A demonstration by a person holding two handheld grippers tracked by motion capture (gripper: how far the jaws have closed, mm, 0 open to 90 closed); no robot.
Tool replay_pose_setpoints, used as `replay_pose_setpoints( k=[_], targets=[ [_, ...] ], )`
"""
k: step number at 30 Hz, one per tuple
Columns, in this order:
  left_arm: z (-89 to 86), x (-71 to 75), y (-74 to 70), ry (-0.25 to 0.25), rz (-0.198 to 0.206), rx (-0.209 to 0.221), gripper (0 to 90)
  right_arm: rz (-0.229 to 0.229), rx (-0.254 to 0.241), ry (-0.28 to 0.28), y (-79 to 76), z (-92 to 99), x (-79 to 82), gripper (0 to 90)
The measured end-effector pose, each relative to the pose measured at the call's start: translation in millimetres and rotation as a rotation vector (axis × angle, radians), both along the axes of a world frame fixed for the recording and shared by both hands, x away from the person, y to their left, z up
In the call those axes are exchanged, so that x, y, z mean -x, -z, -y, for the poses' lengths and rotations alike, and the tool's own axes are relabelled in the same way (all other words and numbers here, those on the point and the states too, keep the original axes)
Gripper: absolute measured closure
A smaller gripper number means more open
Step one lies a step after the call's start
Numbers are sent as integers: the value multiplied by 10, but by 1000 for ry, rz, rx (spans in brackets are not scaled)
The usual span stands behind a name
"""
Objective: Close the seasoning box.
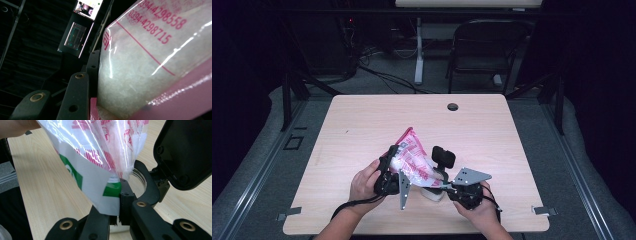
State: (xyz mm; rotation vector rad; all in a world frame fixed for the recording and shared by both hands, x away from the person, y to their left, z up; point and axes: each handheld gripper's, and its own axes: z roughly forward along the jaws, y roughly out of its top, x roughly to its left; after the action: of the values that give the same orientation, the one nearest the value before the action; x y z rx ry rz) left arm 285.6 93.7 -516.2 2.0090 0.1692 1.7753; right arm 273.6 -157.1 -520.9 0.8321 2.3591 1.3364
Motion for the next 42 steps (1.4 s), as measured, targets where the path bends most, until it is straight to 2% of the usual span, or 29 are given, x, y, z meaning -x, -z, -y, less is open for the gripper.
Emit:
replay_pose_setpoints(
  k=[13, 24, 42],
  targets=[
    [2, 7, -20, -5, 4, -17, 669, 2, -4, -2, 4, -8, 3, 879],
    [7, 14, -22, -6, 2, -6, 669, 2, -6, 0, 6, -8, 3, 879],
    [7, 14, -28, -4, 9, -10, 670, -1, -7, 0, 11, -8, 1, 878]
  ],
)
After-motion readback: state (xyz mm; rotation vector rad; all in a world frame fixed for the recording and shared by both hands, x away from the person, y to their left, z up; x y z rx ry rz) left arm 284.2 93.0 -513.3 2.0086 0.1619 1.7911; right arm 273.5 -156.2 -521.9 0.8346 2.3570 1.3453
